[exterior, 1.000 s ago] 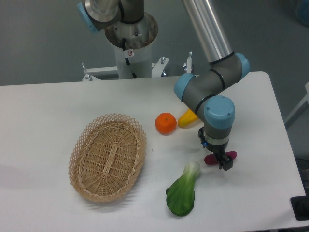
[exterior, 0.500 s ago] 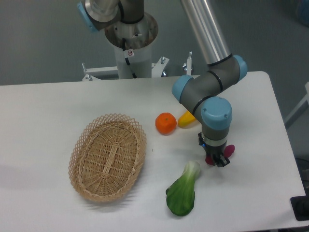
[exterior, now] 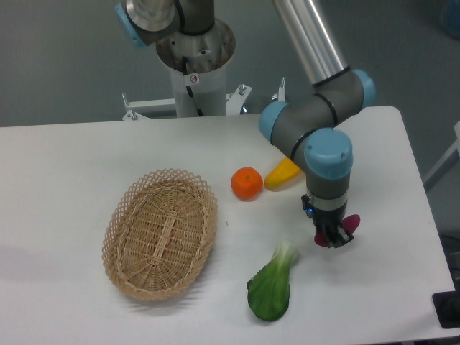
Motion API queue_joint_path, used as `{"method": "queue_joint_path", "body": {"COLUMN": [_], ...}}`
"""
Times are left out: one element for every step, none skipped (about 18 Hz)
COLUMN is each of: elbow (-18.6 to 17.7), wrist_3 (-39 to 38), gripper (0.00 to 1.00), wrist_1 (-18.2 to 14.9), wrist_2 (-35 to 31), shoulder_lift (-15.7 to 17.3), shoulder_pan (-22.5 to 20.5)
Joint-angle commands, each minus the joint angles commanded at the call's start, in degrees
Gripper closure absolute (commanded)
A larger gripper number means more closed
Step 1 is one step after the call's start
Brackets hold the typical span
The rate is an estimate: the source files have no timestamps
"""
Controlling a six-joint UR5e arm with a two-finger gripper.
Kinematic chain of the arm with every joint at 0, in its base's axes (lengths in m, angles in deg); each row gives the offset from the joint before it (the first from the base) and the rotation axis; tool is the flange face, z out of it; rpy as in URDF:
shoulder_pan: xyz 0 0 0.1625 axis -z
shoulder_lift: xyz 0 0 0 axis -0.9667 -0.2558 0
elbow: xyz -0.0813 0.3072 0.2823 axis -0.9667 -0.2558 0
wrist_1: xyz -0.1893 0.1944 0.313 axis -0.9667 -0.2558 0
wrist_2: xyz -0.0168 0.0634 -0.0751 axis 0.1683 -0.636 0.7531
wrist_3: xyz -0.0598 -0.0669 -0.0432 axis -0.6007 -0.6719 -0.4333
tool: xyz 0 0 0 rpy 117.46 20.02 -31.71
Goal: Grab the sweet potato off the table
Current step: 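Lift the held sweet potato up off the table toward the basket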
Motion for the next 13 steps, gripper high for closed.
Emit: {"method": "queue_joint_path", "body": {"elbow": [0.1,0.1,0.0,-0.1,-0.2,-0.2,-0.4,-0.7,-1.0,-1.2,-1.3,-1.2,-1.2], "wrist_3": [-1.9,-3.5,-4.7,-5.5,-6.3,-7.0,-7.9,-8.5,-9.0,-9.7,-10.8,-12.6,-14.2], "gripper": [0.82,0.82,0.82,0.82,0.82,0.82,0.82,0.82,0.82,0.81,0.81,0.81,0.81], "wrist_1": [-0.4,-0.4,-0.6,-1.2,-2.3,-3.5,-4.4,-4.9,-5.2,-5.5,-5.5,-5.4,-5.2], "wrist_2": [2.1,3.4,4.4,5.7,7.4,9.4,11.0,11.8,12.0,12.0,12.2,12.4,12.8], "shoulder_lift": [0.8,1.7,2.7,3.9,5.3,6.5,7.8,8.9,9.5,10.0,10.3,10.5,10.5], "shoulder_pan": [0.0,0.1,0.3,0.4,0.4,0.4,0.4,0.4,0.4,0.4,0.6,1.1,1.6]}}
